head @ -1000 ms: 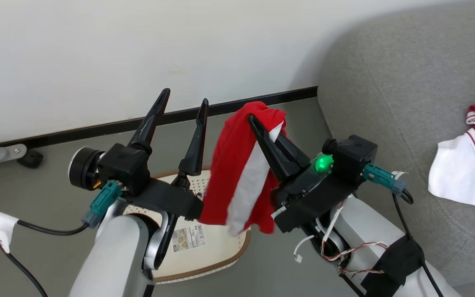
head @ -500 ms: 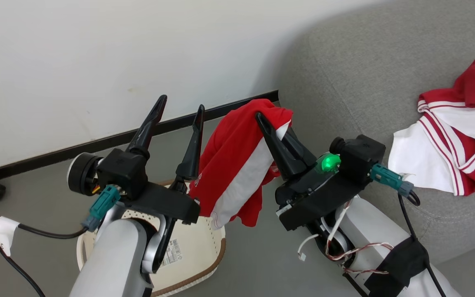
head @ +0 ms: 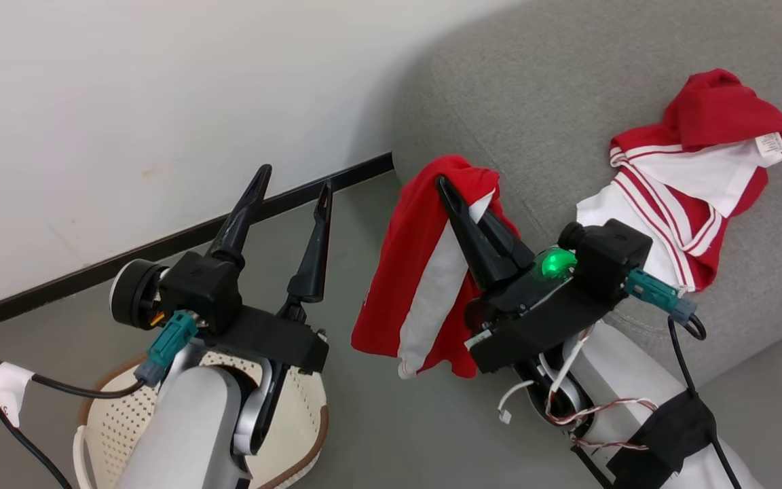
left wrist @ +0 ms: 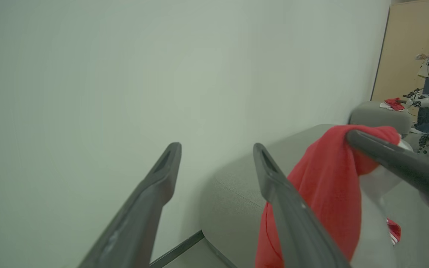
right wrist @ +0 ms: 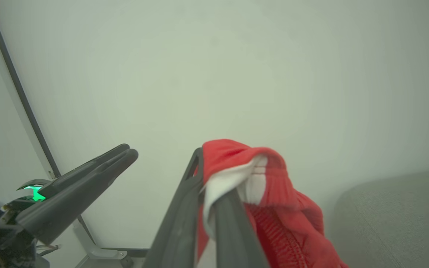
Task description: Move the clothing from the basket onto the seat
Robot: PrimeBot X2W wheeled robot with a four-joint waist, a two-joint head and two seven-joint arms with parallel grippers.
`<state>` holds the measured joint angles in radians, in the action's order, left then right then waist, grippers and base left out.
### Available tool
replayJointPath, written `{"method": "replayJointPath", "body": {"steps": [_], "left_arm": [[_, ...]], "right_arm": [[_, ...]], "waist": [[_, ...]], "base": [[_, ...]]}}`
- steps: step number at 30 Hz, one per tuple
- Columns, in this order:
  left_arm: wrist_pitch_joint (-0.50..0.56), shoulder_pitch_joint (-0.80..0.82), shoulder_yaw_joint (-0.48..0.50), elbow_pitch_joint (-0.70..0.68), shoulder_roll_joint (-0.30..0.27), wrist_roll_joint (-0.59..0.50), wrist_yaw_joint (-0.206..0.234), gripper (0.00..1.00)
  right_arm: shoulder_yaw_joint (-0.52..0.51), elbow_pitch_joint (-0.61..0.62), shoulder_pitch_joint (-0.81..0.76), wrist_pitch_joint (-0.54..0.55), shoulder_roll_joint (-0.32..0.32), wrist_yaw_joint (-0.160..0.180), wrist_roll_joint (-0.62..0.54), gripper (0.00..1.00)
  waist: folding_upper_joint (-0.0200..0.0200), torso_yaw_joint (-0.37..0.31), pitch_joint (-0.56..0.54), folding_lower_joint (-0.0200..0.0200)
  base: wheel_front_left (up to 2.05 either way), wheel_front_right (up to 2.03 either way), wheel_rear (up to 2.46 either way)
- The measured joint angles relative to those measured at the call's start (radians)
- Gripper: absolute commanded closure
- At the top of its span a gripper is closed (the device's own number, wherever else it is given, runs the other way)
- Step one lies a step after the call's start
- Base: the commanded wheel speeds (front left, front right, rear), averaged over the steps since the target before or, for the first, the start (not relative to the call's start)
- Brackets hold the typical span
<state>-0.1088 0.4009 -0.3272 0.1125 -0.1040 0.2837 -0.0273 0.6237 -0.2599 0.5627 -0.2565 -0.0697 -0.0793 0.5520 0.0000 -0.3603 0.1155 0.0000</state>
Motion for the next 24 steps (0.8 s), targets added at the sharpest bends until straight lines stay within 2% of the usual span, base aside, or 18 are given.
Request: {"method": "replayJointPath", "body": {"steps": [19, 24], "left_arm": [[-0.007, 0.002, -0.011, 0.018, -0.003, 0.0, -0.001, 0.0], [-0.007, 0.031, -0.04, 0.035, 0.011, -0.001, -0.017, 0.0]], "right_arm": [[-0.051, 0.038, -0.025, 0.0, 0.002, -0.009, -0.035, 1.0], [-0.087, 0.067, -0.052, 0.0, -0.005, -0.009, -0.049, 1.0]], "waist": [[0.0, -0.145, 0.016, 0.0], [0.0, -0.169, 0.025, 0.0]], "base": [[0.0, 0.0, 0.0], [0.0, 0.0, 0.0]]}}
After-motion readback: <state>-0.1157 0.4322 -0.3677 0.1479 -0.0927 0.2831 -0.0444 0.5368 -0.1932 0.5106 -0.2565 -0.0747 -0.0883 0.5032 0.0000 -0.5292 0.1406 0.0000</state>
